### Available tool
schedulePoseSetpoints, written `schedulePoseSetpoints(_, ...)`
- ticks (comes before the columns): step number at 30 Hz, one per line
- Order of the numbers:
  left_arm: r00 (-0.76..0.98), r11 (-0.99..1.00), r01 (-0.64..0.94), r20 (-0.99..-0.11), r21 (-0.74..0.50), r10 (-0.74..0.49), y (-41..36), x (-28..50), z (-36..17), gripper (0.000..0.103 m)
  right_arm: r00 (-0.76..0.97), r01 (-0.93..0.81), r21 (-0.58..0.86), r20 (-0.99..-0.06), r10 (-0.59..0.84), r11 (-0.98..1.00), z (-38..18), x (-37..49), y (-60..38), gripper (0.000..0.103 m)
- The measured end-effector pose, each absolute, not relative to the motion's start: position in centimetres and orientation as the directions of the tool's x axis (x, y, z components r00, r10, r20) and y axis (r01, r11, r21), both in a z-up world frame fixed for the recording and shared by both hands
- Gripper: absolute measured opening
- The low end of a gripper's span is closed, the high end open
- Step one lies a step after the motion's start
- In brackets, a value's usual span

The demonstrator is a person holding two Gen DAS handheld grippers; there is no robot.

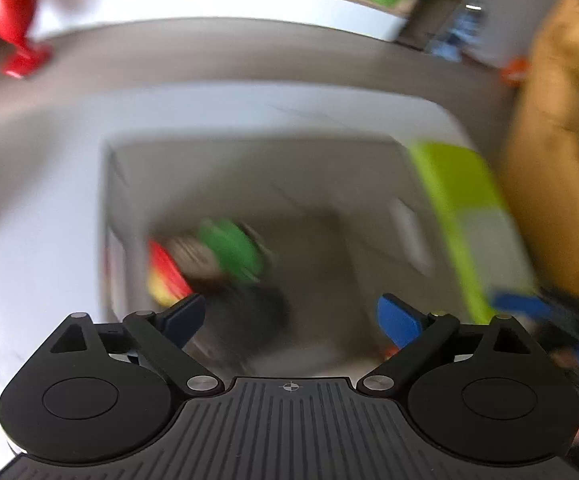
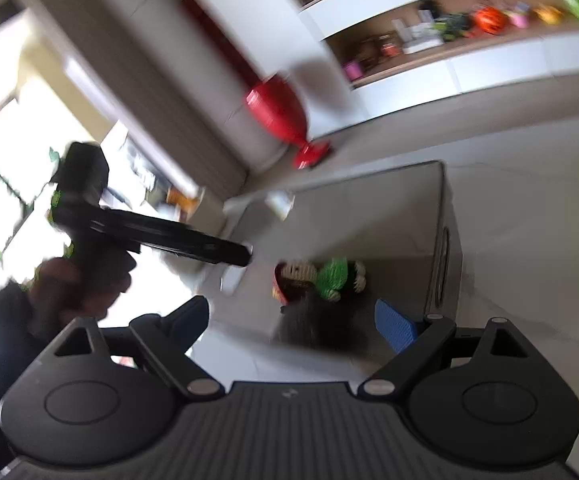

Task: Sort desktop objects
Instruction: 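Carry the crocheted toys over the bin and open the left tool, then grasp the red daruma figure with the right tool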

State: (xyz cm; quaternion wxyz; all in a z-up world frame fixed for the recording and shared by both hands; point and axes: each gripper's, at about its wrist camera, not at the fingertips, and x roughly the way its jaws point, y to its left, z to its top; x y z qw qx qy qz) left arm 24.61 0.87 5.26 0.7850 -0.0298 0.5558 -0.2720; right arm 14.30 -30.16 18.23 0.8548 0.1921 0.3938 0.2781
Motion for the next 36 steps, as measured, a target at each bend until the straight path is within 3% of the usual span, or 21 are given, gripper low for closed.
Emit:
schedulePoseSetpoints(3, 0.157, 0.796, 0.444, -0.839, -0.410, -0.520, 0.9, 20.5, 3.7, 0.099, 0.493, -0.320, 0.487, -0.647, 0.582, 0.813, 17.2, 12.6, -29.7, 0.091)
schedulePoseSetpoints(5, 0.106, 0.774, 0.434, -0.827, -0.460, -0.552, 1.6, 18.7, 1.7, 0.099, 0.472, -0.276, 0.456, -0.703, 0.533, 0.846, 15.9, 11.7, -29.7, 0.084)
schedulePoseSetpoints(10, 0.058, 0.745, 0.332, -0.776, -0.579, -0.628, 3.5, 17.0, -3.1, 0.099, 0.416, -0.065, 0.415, -0.815, 0.403, 0.907, 10.2, 10.8, -31.0, 0.076)
schedulePoseSetpoints(15, 0.088, 0.814, 0.275, -0.830, -0.511, -0.550, 3.8, 17.0, -5.3, 0.099, 0.312, 0.105, 0.474, -0.850, 0.424, 0.874, 5.0, 12.9, -31.6, 0.076)
schedulePoseSetpoints(22, 0.124, 0.834, 0.278, -0.843, -0.477, -0.524, 5.2, 17.1, -4.9, 0.099, 0.248, 0.104, 0.382, -0.904, 0.347, 0.918, 3.3, 15.2, -29.3, 0.071)
schedulePoseSetpoints(24, 0.120, 0.834, 0.269, -0.842, -0.482, -0.525, 5.5, 17.3, -5.3, 0.100, 0.249, 0.116, 0.413, -0.892, 0.376, 0.903, 3.5, 15.4, -29.8, 0.052)
schedulePoseSetpoints(32, 0.093, 0.826, 0.236, -0.834, -0.512, -0.543, 5.2, 18.3, -7.1, 0.100, 0.301, 0.130, 0.397, -0.889, 0.345, 0.909, 6.4, 13.9, -32.2, 0.052)
schedulePoseSetpoints(36, 0.082, 0.832, 0.263, -0.848, -0.488, -0.523, 5.0, 18.3, -7.3, 0.100, 0.350, 0.120, 0.421, -0.866, 0.358, 0.899, 12.2, 12.9, -33.9, 0.052)
